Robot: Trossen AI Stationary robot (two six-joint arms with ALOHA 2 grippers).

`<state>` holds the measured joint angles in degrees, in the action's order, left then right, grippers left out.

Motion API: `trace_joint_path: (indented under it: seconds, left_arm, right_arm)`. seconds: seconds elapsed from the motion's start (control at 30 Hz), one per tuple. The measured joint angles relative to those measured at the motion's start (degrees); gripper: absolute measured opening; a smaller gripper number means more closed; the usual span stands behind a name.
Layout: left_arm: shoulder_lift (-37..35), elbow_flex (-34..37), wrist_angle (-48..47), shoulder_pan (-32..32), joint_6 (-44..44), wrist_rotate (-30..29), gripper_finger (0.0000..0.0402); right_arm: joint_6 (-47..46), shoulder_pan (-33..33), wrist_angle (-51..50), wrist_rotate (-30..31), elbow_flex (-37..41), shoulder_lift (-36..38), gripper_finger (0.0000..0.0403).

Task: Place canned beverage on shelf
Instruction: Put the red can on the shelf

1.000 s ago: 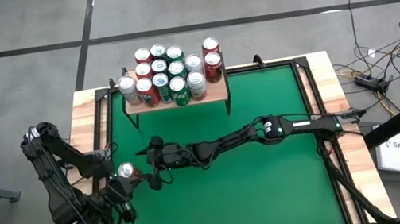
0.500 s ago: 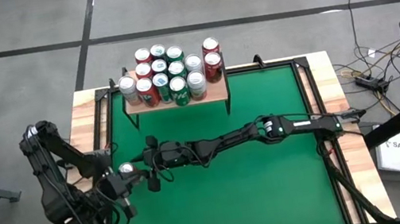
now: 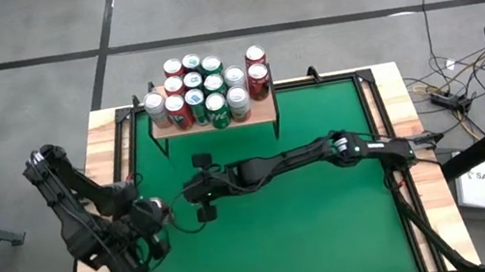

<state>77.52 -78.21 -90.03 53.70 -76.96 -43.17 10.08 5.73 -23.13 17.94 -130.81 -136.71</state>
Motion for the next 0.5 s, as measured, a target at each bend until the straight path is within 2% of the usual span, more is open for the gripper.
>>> trace_joint_path:
  seconds: [0.27,0.4,0.5]
  left_arm:
    - [-3.6,6.1,0.0,-9.4,0.9,16.5,0.0000]
    - [-4.7,10.3,0.1,-17.3,3.2,25.2,0.0000]
    - [-5.0,12.7,0.2,-22.3,6.1,29.2,0.0000]
  right_arm:
    - [-5.8,1.1,-30.7,1.6,0.2,9.6,0.0009]
    - [-9.0,2.0,-39.7,1.7,0.1,14.7,0.0009]
    - [-10.5,2.9,-42.6,1.6,0.5,17.0,0.0009]
